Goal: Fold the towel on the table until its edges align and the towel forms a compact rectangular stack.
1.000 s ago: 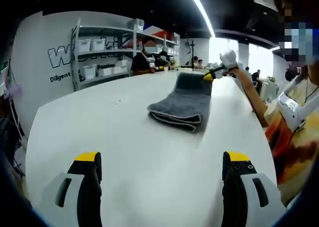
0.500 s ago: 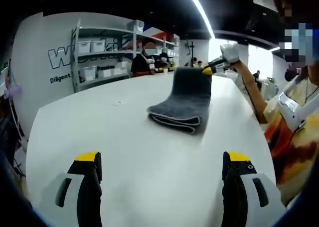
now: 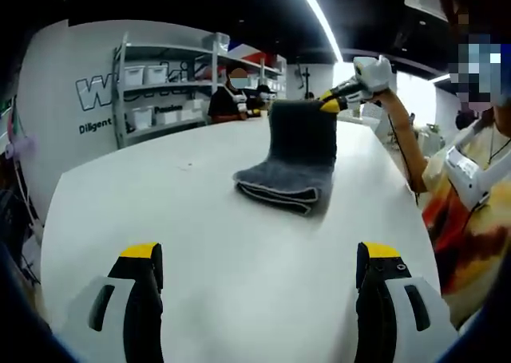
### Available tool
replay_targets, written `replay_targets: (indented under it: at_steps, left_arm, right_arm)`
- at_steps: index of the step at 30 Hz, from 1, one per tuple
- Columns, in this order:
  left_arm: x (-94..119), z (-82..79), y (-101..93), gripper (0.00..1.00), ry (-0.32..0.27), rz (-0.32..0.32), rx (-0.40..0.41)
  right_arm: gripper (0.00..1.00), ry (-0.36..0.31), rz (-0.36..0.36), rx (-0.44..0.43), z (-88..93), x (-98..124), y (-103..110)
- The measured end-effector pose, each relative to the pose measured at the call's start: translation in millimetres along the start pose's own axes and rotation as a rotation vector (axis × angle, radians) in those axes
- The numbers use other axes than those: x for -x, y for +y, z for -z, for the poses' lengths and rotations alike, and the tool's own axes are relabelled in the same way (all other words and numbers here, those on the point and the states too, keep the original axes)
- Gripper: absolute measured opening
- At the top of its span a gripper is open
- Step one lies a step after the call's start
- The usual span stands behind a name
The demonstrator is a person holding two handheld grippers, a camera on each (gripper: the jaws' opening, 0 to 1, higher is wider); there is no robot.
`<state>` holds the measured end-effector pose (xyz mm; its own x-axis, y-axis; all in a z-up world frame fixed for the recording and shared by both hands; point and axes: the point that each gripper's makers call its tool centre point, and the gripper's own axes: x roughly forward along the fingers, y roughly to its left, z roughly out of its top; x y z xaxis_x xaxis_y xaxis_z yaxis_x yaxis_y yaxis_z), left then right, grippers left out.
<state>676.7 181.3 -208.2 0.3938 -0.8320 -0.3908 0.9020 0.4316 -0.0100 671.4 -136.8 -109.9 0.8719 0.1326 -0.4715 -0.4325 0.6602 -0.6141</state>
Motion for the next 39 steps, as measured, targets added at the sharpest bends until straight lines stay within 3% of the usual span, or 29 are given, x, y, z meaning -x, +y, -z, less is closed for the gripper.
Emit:
replay_targets:
  at_steps: [14, 32, 39]
  left_arm:
    - [2, -2.1, 0.8, 0.99, -0.003, 0.000, -0.012]
    - [1, -2.9, 0.3, 0.99, -0.002, 0.001, -0.015]
    - [1, -3.0, 0.9, 0.99, 0.000, 0.000, -0.017]
  right_arm:
    - [0.05, -0.025, -0.110, 0.118, -44.8, -23, 58]
    - [0.05, -0.070, -0.188, 0.200, -74.6, -36, 107]
    - [0.05, -0.057, -0.237, 0.218, -75.5, -52, 130]
